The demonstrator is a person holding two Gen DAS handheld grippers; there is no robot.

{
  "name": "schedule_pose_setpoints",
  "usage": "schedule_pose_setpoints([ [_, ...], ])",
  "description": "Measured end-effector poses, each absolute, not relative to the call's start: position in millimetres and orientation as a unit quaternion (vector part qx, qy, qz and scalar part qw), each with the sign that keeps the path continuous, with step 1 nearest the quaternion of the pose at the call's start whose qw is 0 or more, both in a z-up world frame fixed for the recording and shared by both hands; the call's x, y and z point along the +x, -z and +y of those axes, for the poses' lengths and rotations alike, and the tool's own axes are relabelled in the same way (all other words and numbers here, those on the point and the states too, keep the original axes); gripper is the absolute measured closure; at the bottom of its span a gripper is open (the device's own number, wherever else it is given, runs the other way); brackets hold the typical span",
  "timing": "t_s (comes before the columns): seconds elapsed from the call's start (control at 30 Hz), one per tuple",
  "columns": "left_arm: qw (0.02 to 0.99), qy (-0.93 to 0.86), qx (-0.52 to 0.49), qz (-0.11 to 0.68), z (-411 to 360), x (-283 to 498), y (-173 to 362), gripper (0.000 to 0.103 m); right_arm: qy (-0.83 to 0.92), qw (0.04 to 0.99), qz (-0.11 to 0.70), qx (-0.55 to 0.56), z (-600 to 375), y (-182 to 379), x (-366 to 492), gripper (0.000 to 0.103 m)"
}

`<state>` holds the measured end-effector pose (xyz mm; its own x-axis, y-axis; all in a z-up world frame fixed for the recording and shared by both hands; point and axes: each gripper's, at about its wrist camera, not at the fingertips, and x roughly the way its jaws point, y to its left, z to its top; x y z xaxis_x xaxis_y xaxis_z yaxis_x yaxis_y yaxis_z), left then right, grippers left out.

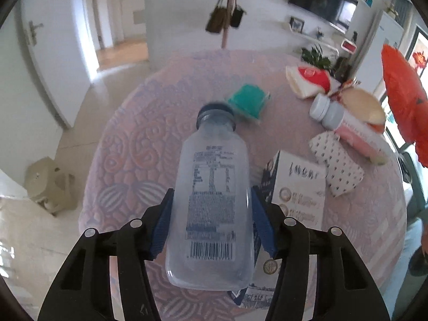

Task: Collect trash
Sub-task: 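Carry the bottle and red bag to the basket and release both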

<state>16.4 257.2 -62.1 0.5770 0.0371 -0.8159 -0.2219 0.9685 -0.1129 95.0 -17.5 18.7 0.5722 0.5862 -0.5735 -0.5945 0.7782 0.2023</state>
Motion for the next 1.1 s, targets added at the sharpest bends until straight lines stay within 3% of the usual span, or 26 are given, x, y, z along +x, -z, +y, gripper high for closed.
schedule_pose_setpoints([
  [0.17,0.919,-0.052,-0.114,0.374,235,2,16,0.050,-0.314,0.902,0.295,0.013,-52,-33,91,0.074],
  [0.47,0.945,0.020,-0.105,0.308,150,28,-36,0.049,-0.248,0.931,0.264,0.044,-126,-50,98,0.074],
  [0.8,0.942,0.115,-0.091,0.302,41,91,-46,0.049,-0.143,0.951,0.261,0.084,-228,-41,119,0.074],
  [1.1,0.919,0.196,-0.093,0.329,-49,147,-29,0.049,-0.034,0.944,0.306,0.120,-306,1,142,0.074],
])
